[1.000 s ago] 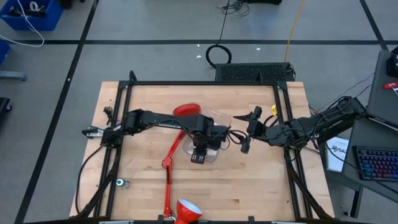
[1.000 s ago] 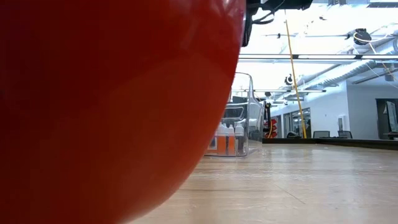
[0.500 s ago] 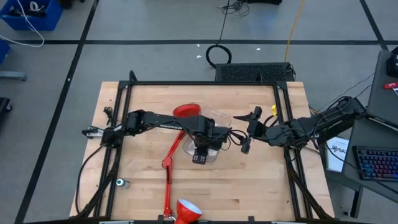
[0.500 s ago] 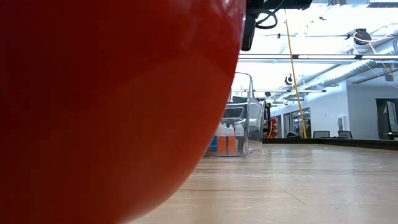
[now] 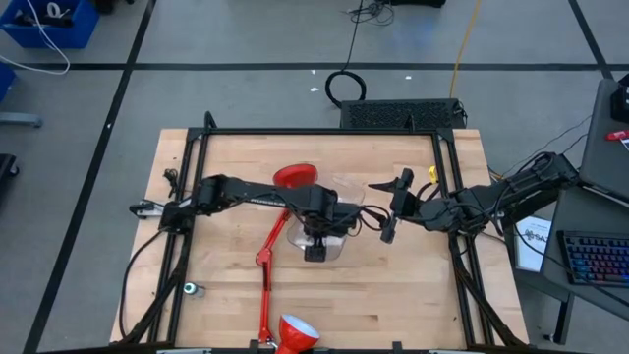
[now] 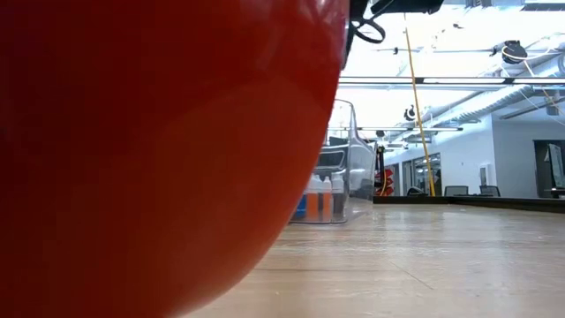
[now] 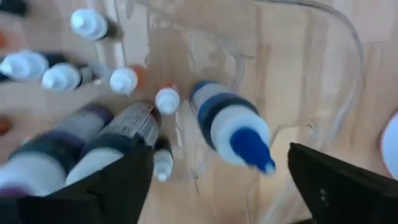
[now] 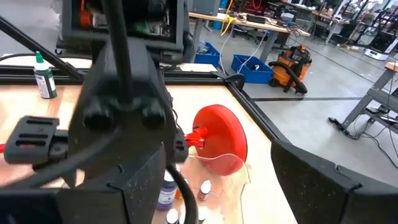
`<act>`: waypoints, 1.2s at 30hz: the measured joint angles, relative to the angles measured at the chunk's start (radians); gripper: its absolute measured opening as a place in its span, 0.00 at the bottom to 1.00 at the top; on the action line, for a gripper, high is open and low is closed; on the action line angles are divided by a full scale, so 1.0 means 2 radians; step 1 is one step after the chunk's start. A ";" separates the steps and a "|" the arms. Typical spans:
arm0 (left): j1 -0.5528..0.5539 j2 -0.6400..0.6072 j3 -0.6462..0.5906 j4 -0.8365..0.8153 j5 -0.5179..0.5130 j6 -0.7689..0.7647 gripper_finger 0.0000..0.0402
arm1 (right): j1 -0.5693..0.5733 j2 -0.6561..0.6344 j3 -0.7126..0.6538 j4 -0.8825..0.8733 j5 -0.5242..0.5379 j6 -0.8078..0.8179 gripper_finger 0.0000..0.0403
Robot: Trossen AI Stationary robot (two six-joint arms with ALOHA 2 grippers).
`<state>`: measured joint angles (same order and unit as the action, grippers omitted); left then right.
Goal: Pick & Place food coloring
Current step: Put the large green food coloring bottle into the transparent bin
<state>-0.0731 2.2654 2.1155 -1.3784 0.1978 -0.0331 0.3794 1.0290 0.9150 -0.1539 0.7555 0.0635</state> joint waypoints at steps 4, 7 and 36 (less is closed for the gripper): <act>-0.001 -0.025 0.000 -0.023 0.003 -0.019 0.98 | 0.000 0.000 0.000 0.006 0.001 0.000 0.69; -0.001 -0.058 0.000 -0.026 -0.005 -0.033 0.98 | 0.000 0.000 0.000 0.007 0.002 0.001 0.69; -0.379 -0.312 -0.302 -0.089 -0.076 -0.849 0.84 | 0.000 0.000 -0.027 0.011 0.001 0.016 0.69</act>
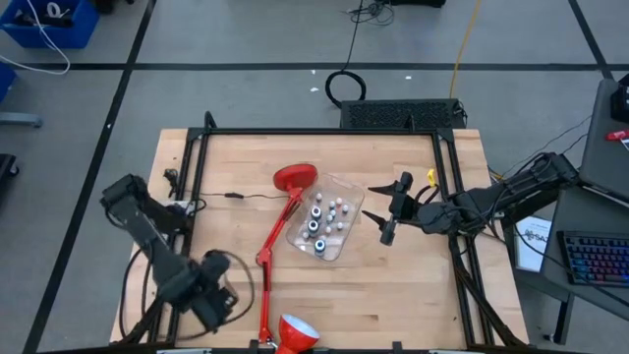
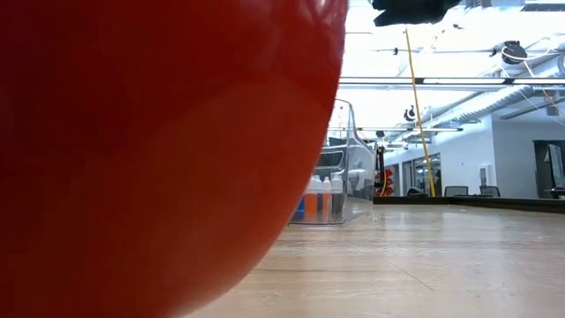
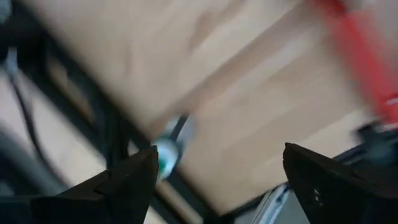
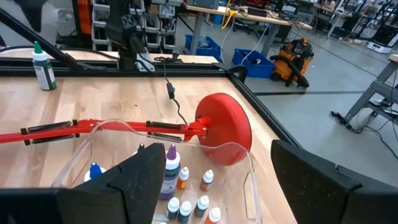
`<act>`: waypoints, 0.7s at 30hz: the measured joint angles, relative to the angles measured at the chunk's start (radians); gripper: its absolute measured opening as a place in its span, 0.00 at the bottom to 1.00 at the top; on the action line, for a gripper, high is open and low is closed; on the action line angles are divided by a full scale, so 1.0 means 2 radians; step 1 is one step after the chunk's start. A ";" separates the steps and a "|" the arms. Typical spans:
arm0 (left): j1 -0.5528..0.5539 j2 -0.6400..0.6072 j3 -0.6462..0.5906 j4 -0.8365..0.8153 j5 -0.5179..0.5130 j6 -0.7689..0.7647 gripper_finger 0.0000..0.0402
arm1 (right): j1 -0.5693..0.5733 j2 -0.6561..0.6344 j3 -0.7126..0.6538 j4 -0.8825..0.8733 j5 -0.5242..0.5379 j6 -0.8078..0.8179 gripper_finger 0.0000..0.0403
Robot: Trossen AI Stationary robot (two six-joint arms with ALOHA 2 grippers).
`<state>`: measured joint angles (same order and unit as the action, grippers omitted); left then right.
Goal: Pick & Place food coloring
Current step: Put the large green food coloring bottle into the transparent bin
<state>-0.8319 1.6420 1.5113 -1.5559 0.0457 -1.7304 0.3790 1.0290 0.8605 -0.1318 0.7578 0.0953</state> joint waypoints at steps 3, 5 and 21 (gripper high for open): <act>-0.027 0.000 -0.046 0.014 0.056 -0.069 0.82 | 0.000 0.000 0.000 0.000 0.000 0.004 0.69; -0.042 0.000 -0.068 0.023 0.075 -0.097 0.81 | 0.000 0.000 0.000 0.001 -0.001 0.007 0.69; -0.067 0.000 -0.154 0.111 0.106 -0.136 0.75 | 0.000 0.000 -0.001 0.002 -0.002 0.008 0.69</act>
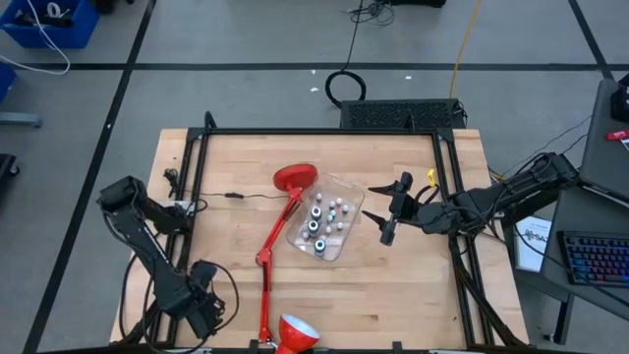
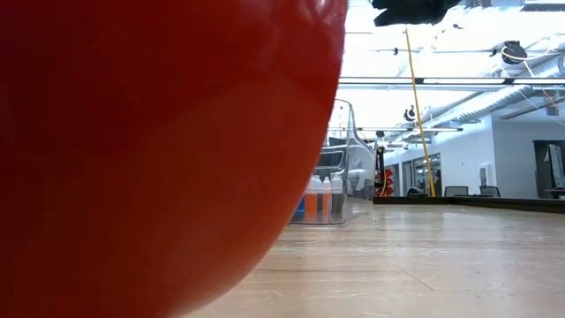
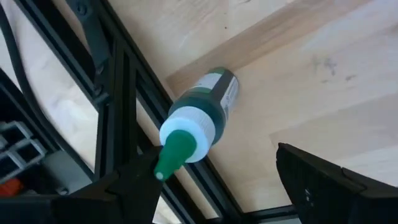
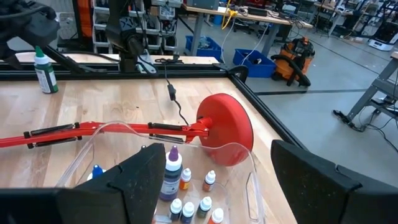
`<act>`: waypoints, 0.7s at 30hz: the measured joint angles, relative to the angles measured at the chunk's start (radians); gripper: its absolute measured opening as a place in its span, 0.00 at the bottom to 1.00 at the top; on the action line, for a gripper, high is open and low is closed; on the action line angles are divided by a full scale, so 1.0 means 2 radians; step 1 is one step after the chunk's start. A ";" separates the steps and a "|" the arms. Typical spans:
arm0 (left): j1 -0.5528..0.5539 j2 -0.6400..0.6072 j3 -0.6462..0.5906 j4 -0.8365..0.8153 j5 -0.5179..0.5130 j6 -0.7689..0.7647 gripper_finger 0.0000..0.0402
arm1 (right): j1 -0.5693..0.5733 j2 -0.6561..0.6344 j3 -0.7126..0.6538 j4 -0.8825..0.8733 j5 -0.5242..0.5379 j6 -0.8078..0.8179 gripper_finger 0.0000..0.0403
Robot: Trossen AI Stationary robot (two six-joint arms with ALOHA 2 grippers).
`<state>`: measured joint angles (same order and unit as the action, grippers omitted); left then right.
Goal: Pick & Place food coloring
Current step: Put the large green food coloring bottle into the transparent bin
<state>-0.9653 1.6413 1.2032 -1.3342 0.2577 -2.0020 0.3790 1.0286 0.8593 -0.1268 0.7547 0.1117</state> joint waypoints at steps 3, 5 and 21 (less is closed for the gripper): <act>0.000 0.000 -0.001 0.001 0.004 0.021 0.75 | 0.000 0.000 0.000 0.000 0.000 0.000 0.69; 0.000 0.000 -0.001 0.000 0.008 0.027 0.75 | 0.000 0.000 0.000 0.002 0.000 0.000 0.69; 0.000 0.000 -0.026 -0.001 -0.003 0.040 0.66 | 0.000 0.000 0.000 0.013 0.000 -0.005 0.69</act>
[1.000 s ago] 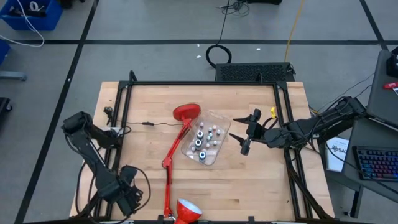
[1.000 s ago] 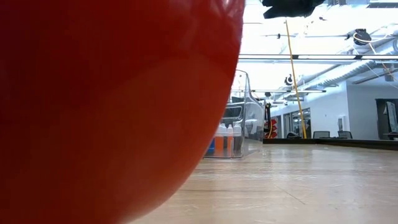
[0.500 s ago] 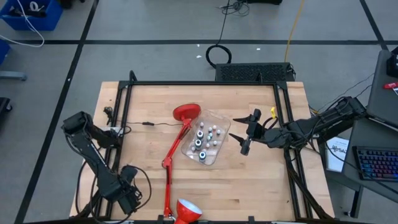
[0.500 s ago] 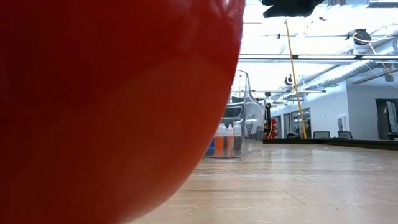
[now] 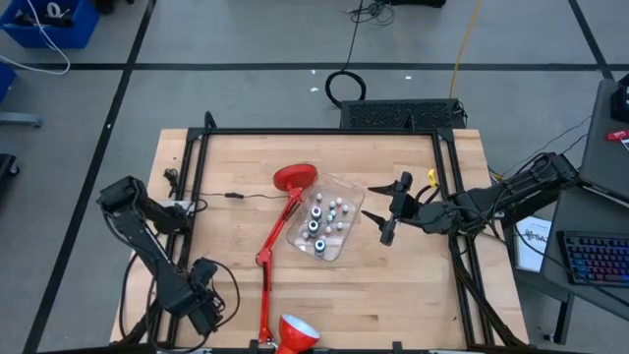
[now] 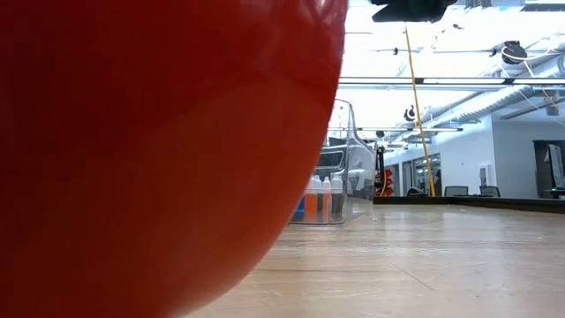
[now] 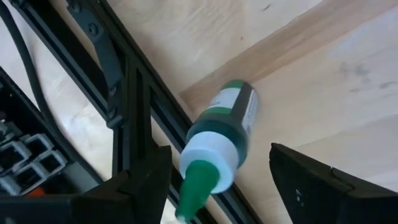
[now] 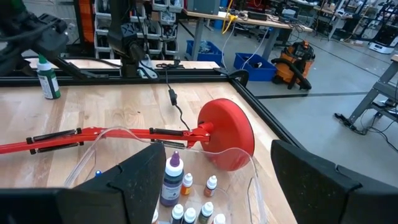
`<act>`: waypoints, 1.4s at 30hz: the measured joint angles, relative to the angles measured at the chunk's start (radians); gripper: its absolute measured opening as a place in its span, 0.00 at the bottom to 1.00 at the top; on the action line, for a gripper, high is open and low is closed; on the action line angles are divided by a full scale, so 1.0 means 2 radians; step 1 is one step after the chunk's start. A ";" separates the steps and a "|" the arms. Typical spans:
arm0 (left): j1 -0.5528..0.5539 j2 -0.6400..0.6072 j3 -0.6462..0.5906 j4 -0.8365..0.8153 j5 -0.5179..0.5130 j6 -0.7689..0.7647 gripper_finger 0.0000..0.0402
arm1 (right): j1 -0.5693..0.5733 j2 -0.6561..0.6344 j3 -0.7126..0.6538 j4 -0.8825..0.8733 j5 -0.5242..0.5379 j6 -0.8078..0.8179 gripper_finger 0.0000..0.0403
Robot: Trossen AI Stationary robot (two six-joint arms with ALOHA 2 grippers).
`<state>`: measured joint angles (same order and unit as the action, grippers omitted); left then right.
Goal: Pick & Place food coloring
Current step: Put the large green food coloring bottle into the transparent bin
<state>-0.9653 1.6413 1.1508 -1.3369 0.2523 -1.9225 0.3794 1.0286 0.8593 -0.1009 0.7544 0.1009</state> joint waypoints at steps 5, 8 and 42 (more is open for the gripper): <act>0.000 0.000 -0.018 0.015 0.025 0.008 0.63 | 0.000 0.000 0.000 0.000 0.000 0.000 0.69; 0.000 0.000 -0.018 0.015 0.027 0.018 0.61 | 0.000 0.000 0.000 0.000 0.000 0.000 0.69; 0.000 0.000 0.002 0.006 -0.021 0.065 0.63 | 0.000 0.000 0.000 0.011 0.000 -0.004 0.69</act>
<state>-0.9646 1.6413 1.1538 -1.3243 0.2104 -1.7920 0.3794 1.0286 0.8593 -0.0792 0.7544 0.0925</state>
